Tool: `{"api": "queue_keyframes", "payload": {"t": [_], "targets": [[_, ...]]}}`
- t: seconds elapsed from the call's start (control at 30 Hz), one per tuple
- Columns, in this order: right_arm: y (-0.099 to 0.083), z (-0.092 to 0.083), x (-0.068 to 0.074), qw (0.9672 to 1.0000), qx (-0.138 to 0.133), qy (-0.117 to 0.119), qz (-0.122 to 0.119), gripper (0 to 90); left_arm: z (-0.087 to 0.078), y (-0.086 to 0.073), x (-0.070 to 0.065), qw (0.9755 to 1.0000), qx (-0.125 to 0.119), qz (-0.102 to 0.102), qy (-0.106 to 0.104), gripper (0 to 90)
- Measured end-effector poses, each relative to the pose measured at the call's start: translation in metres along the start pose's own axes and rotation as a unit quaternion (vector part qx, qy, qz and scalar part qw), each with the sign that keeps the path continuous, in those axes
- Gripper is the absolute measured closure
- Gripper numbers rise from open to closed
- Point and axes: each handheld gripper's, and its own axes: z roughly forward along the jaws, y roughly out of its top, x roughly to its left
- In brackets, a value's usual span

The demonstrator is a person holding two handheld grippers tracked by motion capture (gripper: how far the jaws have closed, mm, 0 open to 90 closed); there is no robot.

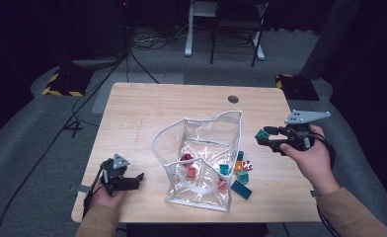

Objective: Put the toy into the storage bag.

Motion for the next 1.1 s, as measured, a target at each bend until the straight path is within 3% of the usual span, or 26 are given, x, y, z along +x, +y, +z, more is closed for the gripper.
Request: {"api": "queue_keyframes", "payload": {"t": [0.57,1.1], "targets": [[0.044,0.003,0.02,0.9985,-0.028,0.04,-0.024,49.0,0.0,0.0,0.0,1.0,0.0,0.0,0.0,12.1],[0.078,0.03,0.053,0.9948,-0.031,0.08,-0.054,49.0,0.0,0.0,0.0,1.0,0.0,-0.001,0.0,12.1]]}}
